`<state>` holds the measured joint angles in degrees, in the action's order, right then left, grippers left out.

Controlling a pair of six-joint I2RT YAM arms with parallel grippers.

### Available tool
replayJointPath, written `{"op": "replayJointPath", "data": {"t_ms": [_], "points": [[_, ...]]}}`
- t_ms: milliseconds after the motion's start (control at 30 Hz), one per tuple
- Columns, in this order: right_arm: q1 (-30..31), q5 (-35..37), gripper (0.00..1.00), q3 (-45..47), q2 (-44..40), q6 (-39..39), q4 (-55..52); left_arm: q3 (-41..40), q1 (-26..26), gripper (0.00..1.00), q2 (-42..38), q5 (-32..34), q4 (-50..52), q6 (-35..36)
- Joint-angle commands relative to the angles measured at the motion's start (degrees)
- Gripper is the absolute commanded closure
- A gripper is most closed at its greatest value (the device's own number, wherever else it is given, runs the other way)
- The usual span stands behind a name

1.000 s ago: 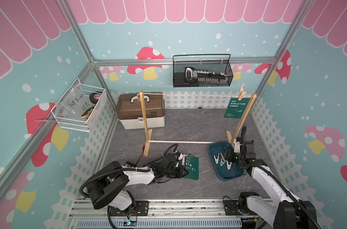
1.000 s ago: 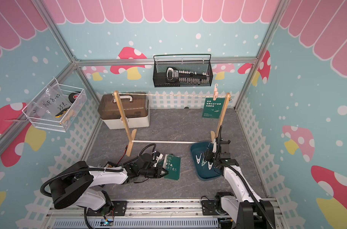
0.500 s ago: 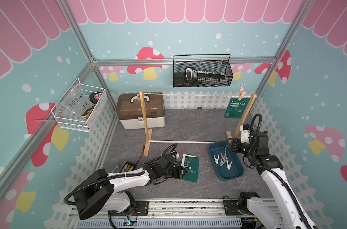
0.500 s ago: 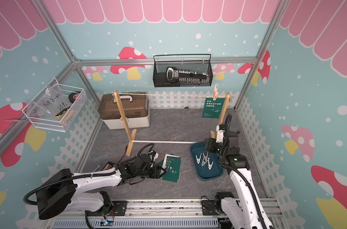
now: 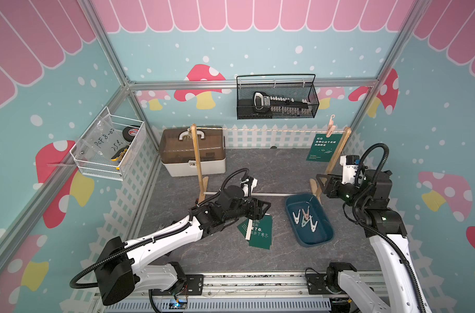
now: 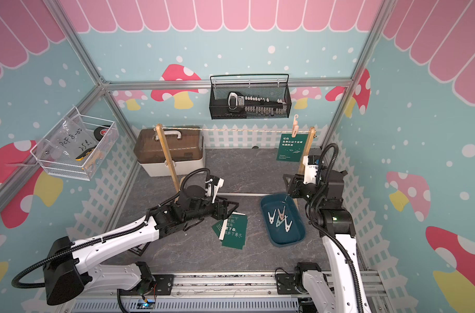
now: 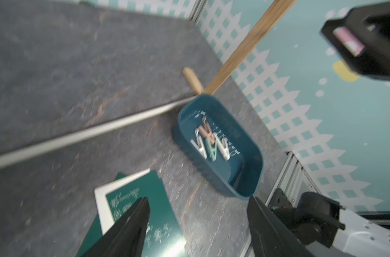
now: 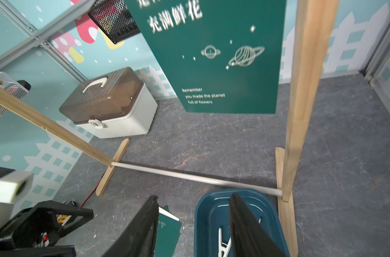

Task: Remove the postcards from the strings
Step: Pinch the postcard on the clothesline.

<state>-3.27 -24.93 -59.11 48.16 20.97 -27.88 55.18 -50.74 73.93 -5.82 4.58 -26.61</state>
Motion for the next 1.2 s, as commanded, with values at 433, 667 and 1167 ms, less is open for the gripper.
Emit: {"op": "replayJointPath", "data": {"t_ms": [433,667,1167], "points": [[-14.61,-28.24,0.51,-14.72,5.7,-4.29,11.44,25.2,1.82,0.27,27.42,-9.52,-30.95,20.64],[-19.15,-46.31,0.52,-32.43,19.19,-0.93,11.31,33.27,5.1,0.32,36.8,-16.53,-35.36,15.98],[-22.2,-50.15,0.44,-42.62,27.62,-2.86,11.25,51.34,7.32,0.5,50.46,-30.84,-30.3,13.49]]}}
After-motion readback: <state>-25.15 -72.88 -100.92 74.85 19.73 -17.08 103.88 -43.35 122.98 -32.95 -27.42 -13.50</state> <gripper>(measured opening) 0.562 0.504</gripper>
